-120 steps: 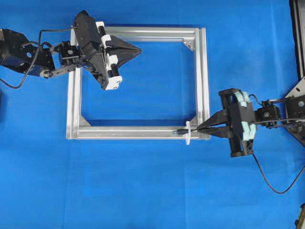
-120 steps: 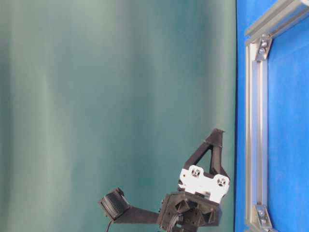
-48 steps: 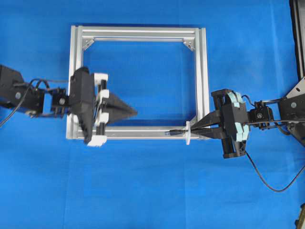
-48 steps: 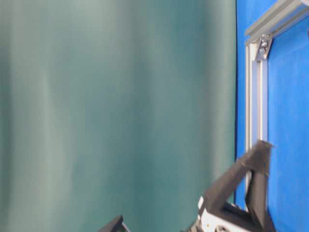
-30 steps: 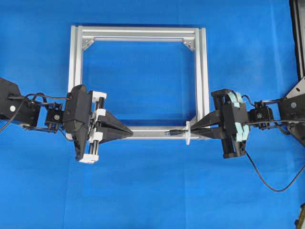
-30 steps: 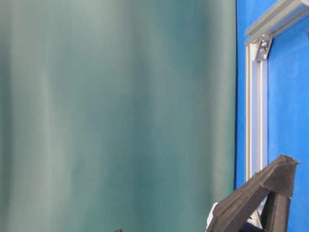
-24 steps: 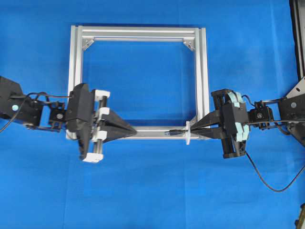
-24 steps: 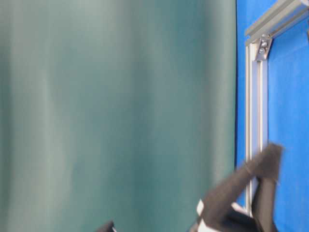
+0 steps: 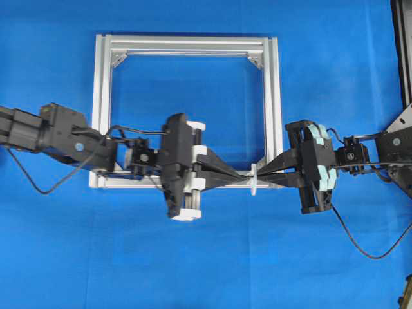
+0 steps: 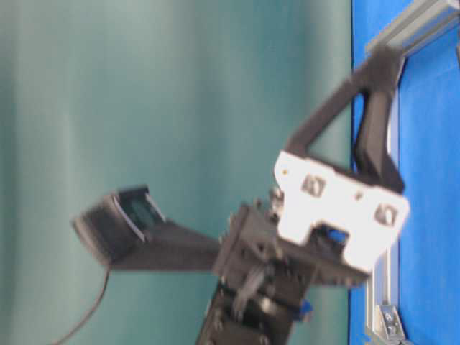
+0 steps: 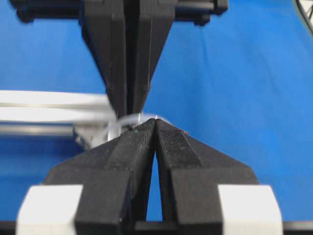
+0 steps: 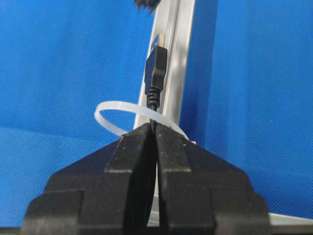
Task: Insert the wire through the string loop located on the right side.
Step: 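Move the open left gripper toward the plug emerging from the loop, then close the left gripper on the USB plug past the loop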
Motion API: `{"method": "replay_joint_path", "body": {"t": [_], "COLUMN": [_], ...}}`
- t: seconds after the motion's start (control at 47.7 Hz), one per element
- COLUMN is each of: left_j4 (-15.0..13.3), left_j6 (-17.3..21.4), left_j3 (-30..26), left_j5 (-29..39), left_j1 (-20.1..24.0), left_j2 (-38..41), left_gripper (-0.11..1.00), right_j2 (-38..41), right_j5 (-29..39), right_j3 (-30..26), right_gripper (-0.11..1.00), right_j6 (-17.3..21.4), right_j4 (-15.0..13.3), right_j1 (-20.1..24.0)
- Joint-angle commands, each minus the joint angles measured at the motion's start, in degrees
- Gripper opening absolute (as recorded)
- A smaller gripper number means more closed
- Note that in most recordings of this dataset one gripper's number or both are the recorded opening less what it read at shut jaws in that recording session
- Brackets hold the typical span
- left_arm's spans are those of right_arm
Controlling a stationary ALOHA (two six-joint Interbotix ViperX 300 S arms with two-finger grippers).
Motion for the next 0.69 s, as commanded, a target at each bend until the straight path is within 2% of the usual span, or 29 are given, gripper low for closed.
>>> {"method": "replay_joint_path", "body": {"t": [0.0,0.294,0.357,0.462,0.608,0.671], "left_j4": [0.2,0.2,0.2,0.2,0.2,0.2], "left_j6": [0.1,0.0,0.0,0.0,-0.1,-0.1], "left_j3": [-2.5,-2.2,-2.2,-2.2,-2.3,-2.4], "left_j5": [0.4,0.8,0.7,0.7,0.8,0.8], "left_j1": [0.2,0.4,0.4,0.4,0.4,0.4], "left_j2": [-0.3,-0.1,-0.1,-0.1,-0.2,-0.1], "left_gripper": [0.00,0.01,0.04,0.22,0.67,0.84], "right_j2": [-0.4,-0.4,-0.4,-0.4,-0.4,-0.4], "right_j5": [-0.6,-0.6,-0.6,-0.6,-0.7,-0.6], "right_j3": [-1.0,-1.1,-1.0,-1.0,-1.0,-1.0], "right_gripper": [-0.04,-0.04,-0.04,-0.04,-0.04,-0.04], "right_j6": [-0.1,-0.1,-0.2,-0.2,-0.2,-0.2], "right_j4": [-0.1,-0.1,-0.1,0.0,-0.1,-0.1], "right_j1": [-0.1,-0.1,-0.1,-0.1,-0.1,0.0]}}
